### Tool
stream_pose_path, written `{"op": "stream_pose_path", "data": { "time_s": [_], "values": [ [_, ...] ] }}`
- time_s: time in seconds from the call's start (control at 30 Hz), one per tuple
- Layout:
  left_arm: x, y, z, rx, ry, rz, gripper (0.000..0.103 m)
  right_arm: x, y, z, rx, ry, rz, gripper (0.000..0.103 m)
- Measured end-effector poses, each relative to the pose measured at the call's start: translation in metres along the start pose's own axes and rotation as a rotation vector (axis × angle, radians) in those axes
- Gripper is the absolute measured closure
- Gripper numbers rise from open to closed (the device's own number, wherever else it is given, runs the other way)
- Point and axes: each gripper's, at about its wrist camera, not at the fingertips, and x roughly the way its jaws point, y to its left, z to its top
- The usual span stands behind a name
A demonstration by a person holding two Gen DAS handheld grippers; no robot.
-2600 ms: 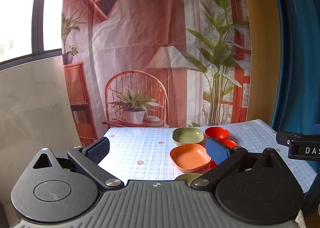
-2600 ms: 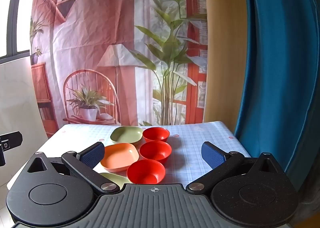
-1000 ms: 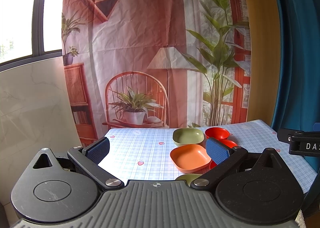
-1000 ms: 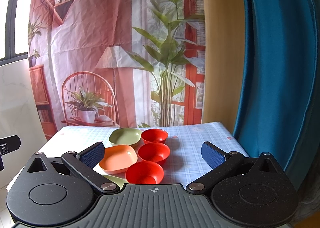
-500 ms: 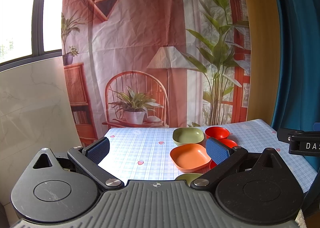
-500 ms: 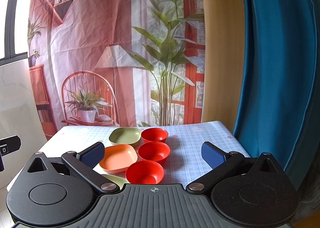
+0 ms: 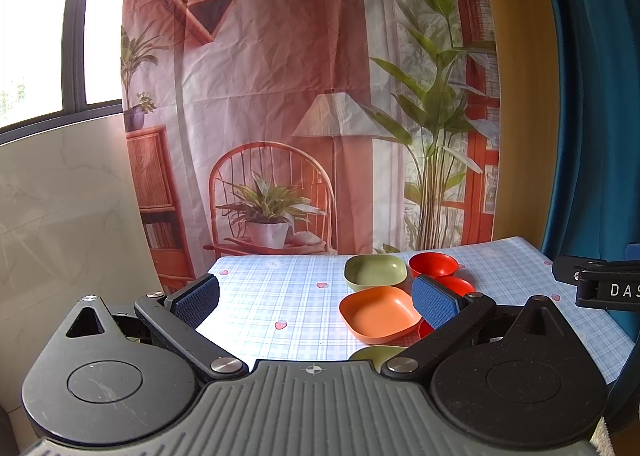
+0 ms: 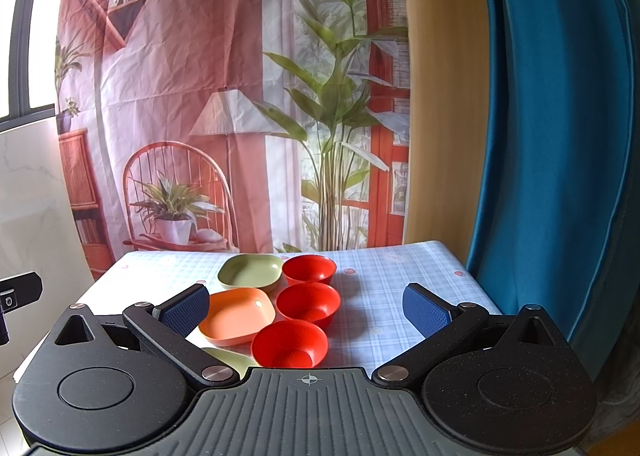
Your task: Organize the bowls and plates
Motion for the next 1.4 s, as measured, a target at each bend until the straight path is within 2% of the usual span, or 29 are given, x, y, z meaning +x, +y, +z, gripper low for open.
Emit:
{"op": "stream_pose_path", "data": {
  "time_s": [0.57,0.73,0.87,1.03,1.2,1.4],
  "values": [
    [0.002,-0.001,-0.003,-0.003,0.008,0.001,0.000,0.001,0.002,0.000,0.006,0.000,0.001,0.000],
    [0.009,0.001,-0.003,-0.006,0.010,0.003,0.000,0.006,-0.001,-0.001,0.035,-0.021,0.041,0.000],
    [0.020,0.002,-0.005,-0.025,-0.004,0.000,0.000,0.020,-0.010,-0.004,0.068,-0.023,0.057,0.000],
    [0.043,0.004,-0.013,-0.033,-0.009,0.000,0.000,0.046,-0.017,-0.006,0.144,-0.074,0.095,0.000],
    [0.072,0.006,-0.022,-0.019,0.010,0.012,0.000,0.072,-0.014,-0.014,0.120,-0.065,0.102,0.000],
    [0.107,0.012,-0.038,-0.027,0.058,0.017,0.000,0.113,-0.007,-0.029,0.094,0.023,0.100,0.000]
  ]
}}
